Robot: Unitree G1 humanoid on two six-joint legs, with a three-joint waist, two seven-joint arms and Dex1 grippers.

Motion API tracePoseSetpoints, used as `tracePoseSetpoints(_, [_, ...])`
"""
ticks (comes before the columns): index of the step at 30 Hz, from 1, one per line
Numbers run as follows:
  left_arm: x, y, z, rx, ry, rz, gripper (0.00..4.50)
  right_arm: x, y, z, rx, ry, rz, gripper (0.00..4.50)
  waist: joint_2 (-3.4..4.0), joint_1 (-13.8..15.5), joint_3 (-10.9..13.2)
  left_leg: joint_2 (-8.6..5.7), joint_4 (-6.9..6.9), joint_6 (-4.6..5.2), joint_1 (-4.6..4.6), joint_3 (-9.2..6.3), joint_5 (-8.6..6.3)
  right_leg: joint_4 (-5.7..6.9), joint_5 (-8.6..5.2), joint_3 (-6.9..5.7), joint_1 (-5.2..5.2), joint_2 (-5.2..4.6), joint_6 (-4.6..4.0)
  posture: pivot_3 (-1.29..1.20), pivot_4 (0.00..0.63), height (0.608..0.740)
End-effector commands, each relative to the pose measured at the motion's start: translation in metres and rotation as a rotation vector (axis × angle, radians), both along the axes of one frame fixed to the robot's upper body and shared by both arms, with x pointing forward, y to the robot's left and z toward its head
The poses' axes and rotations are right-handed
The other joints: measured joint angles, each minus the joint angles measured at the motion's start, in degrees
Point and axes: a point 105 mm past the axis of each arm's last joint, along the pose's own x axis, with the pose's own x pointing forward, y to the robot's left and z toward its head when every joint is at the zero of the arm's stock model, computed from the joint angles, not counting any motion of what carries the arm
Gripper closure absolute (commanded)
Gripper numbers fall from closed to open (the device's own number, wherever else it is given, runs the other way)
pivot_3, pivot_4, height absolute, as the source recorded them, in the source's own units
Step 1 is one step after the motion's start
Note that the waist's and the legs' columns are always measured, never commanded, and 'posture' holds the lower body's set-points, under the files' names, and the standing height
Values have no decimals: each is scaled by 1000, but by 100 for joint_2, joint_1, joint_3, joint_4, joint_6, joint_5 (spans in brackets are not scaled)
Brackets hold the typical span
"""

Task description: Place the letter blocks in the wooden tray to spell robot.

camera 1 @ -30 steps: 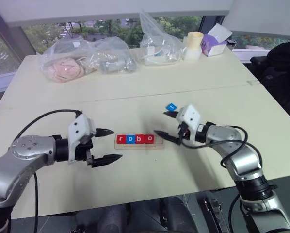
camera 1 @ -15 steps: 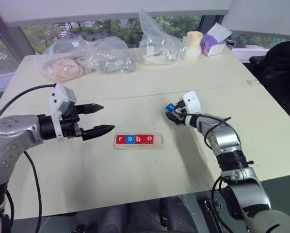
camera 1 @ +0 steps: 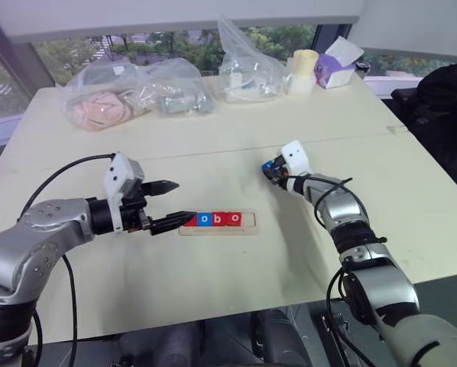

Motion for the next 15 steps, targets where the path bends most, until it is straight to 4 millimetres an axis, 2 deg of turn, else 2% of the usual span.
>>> tracePoseSetpoints(1, [-7,-9,5,51,-57,-53,0,-11,-20,29,25,-100,-178,3315,0,23,0,0,-2,0,-3,-1,0,-1,-1,0,-2,-1,1,0,150,740])
tracePoseSetpoints(5, [-12,-16,2,50,-46,-92,0,-53,-18,24,100,-46,-278,3315,1,13,-1,0,-6,0,-6,-3,0,-1,-2,1,-6,-1,1,0,150,740])
tracePoseSetpoints(9, [-12,-19,-2,58,-35,-118,0,-91,-2,17,148,21,-311,3315,5,-23,-2,4,-4,0,0,-4,0,6,-2,1,-8,4,-1,0,150,740])
tracePoseSetpoints(12, [-8,-21,-4,57,-33,-126,0,-104,1,13,175,64,-366,3315,5,-8,-2,6,-3,-1,1,-4,-1,4,-3,0,-8,3,-1,0,150,740])
tracePoseSetpoints(15, [-1,-21,-5,63,-41,-128,0,-106,-3,9,209,100,-432,3315,4,5,-2,6,-6,-1,0,-4,-1,-3,-2,0,-8,2,-1,0,150,740])
